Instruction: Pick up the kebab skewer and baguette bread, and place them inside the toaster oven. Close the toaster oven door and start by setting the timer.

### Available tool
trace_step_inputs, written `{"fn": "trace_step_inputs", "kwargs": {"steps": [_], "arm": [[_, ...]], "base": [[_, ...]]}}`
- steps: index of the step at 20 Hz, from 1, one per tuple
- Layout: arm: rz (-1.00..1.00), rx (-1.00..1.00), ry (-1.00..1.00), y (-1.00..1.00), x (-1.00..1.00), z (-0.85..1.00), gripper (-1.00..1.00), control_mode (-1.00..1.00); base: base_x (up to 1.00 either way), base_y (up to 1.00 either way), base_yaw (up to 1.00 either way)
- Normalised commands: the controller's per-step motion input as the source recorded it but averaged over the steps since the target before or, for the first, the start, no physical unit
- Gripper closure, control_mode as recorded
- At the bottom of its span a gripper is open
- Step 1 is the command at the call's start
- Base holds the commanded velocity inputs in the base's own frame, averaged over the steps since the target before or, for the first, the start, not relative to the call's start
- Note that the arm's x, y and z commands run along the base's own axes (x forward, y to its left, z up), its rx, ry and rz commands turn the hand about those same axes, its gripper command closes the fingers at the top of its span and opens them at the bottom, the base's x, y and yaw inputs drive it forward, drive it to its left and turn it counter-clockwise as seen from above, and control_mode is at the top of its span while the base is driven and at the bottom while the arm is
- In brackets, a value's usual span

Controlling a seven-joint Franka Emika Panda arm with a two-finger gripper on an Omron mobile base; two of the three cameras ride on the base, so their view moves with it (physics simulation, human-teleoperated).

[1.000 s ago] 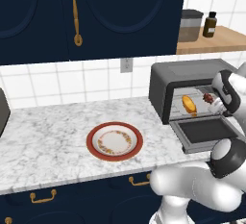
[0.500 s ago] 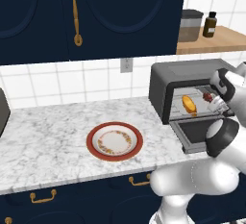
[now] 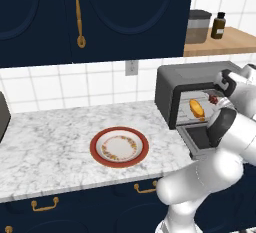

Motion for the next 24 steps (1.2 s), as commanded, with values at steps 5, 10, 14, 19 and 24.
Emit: {"fn": "trace_step_inputs", "kwargs": {"steps": [5,10,14,19,24], "arm": [[-0.03,0.00,0.00,0.00,0.27,-0.32,1.00,-1.00],[-0.02,0.00,0.00,-0.09,0.25,-0.07,1.00,-1.00],[-0.03,0.00,0.00,-0.13,0.19,-0.05,1.00,-1.00],[-0.01,0.00,0.00,-0.10,0.09,-0.09,1.00,-1.00],[-0.01,0.00,-0.01,-0.02,0.00,-0.11,-1.00,-1.00]], "base": [[0.00,0.00,0.00],[0.00,0.00,0.00],[0.00,0.00,0.00],[0.00,0.00,0.00],[0.00,0.00,0.00]]}}
